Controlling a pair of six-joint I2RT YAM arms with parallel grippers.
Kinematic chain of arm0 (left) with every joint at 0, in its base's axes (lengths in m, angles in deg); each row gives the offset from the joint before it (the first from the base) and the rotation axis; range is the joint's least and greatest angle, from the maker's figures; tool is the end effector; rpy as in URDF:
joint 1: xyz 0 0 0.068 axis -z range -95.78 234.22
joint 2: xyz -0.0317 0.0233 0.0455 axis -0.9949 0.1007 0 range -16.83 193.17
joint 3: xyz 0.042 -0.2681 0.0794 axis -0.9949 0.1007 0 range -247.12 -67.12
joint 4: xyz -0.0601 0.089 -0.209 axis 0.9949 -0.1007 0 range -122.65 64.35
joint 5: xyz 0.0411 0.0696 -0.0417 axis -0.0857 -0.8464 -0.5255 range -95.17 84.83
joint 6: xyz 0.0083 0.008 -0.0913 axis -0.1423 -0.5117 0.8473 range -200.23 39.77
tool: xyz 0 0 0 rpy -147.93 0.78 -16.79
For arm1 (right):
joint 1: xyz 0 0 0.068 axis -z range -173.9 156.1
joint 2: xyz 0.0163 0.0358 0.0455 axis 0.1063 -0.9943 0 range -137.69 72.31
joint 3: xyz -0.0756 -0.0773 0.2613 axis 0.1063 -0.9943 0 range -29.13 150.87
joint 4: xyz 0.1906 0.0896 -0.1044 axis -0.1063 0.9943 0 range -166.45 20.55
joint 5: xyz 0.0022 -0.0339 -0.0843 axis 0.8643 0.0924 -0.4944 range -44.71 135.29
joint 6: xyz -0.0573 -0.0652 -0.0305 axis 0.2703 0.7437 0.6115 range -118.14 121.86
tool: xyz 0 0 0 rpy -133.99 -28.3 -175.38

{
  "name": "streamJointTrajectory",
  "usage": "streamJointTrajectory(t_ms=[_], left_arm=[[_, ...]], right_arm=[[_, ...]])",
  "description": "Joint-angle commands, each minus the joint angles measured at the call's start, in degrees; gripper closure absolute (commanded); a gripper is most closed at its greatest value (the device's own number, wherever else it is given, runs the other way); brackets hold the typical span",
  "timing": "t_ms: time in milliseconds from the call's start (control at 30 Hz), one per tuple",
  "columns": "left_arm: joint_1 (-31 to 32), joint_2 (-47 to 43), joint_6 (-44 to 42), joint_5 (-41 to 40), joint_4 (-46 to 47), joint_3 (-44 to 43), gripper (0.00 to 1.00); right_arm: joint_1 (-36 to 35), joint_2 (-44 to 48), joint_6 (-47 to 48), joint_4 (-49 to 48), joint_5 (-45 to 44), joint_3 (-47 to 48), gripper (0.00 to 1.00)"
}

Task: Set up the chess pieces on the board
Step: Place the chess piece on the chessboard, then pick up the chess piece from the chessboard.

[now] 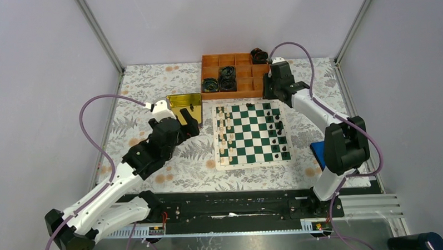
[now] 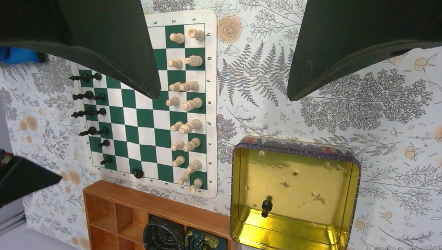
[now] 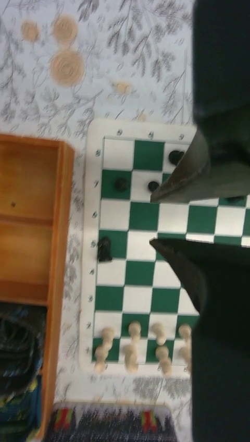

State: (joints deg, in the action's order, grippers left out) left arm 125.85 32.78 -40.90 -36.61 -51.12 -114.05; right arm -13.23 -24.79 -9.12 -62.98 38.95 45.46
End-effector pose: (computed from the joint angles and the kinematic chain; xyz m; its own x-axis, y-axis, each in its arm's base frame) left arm 0.1698 -0.0933 0.3040 -0.4140 -0.3555 -0.8380 -0.0510 0.9282 -0.3686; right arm 0.3836 0.1248 0.2665 -0.5908 -0.0067 -0.8068 -0.1346 0.9868 0.0904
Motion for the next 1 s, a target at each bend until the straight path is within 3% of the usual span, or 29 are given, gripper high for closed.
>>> streamJointTrajectory(t_ms=[0, 200, 967], left_arm=[[-0.05, 0.69, -1.09, -1.96, 2.95, -0.47, 0.01], [-0.06, 1.25, -1.49, -2.21, 3.18, -0.78, 0.01], [-0.19, 5.11, -2.98, -3.23, 5.24, -0.88, 0.01]], right_arm=[[0.11, -5.78, 3.9, 0.63, 9.46, 8.41, 0.55], [0.02, -13.62, 4.61, 5.3, 15.33, 16.76, 0.4], [-2.64, -27.61, 5.11, 10.89, 13.82, 27.72, 0.41]])
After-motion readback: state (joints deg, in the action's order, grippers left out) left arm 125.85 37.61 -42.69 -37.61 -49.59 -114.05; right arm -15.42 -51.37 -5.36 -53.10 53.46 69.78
